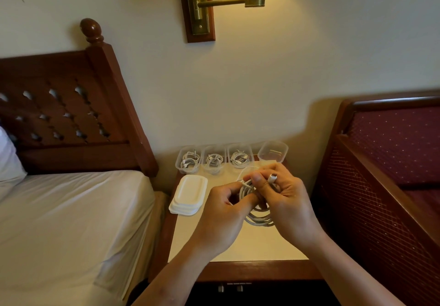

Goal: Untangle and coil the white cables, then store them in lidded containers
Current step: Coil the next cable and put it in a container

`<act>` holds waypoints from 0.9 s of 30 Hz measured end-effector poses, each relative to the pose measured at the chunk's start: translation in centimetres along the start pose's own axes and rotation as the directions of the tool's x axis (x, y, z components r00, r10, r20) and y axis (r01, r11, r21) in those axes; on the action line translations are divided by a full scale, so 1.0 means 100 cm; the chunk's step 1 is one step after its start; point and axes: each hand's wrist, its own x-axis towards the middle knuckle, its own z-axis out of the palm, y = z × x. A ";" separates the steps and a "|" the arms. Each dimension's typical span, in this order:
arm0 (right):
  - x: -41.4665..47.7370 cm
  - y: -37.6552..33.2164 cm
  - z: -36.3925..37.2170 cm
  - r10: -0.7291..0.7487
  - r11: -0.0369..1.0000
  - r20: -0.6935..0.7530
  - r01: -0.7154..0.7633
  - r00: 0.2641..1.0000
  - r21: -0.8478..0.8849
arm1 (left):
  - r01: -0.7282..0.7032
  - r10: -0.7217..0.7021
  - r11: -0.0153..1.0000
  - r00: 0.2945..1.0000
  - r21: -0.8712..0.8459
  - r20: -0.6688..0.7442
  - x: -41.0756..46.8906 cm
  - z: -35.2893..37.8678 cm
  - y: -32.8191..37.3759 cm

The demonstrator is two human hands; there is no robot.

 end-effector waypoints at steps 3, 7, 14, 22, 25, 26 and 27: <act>0.001 0.001 -0.002 0.052 0.998 0.037 -0.054 0.998 0.046 | 0.107 -0.087 0.982 0.988 -0.153 0.129 -0.003 -0.007 0.002; 0.003 -0.001 -0.001 0.127 0.970 0.043 -0.133 0.991 0.202 | 0.301 -0.206 0.774 0.952 -0.558 0.228 -0.007 -0.014 0.001; 0.002 -0.003 -0.005 0.288 0.838 0.190 -0.343 0.939 0.425 | 0.209 -0.096 0.924 0.938 -0.319 0.334 -0.004 -0.026 0.003; 0.000 -0.007 -0.014 0.133 0.966 0.118 -0.155 0.984 0.206 | 0.005 -0.050 0.989 0.953 0.150 0.300 -0.001 -0.030 0.013; 0.003 -0.010 -0.026 0.058 0.986 0.229 -0.092 0.972 0.142 | 0.045 -0.060 0.998 0.946 0.053 0.320 0.005 -0.045 0.010; 0.003 -0.011 -0.027 0.040 0.991 0.245 -0.071 0.969 0.117 | 0.044 -0.056 0.998 0.943 0.043 0.328 0.007 -0.048 0.012; 0.003 -0.011 -0.028 0.019 0.995 0.225 -0.041 0.974 0.096 | 0.038 -0.050 0.998 0.945 0.044 0.323 0.008 -0.049 0.012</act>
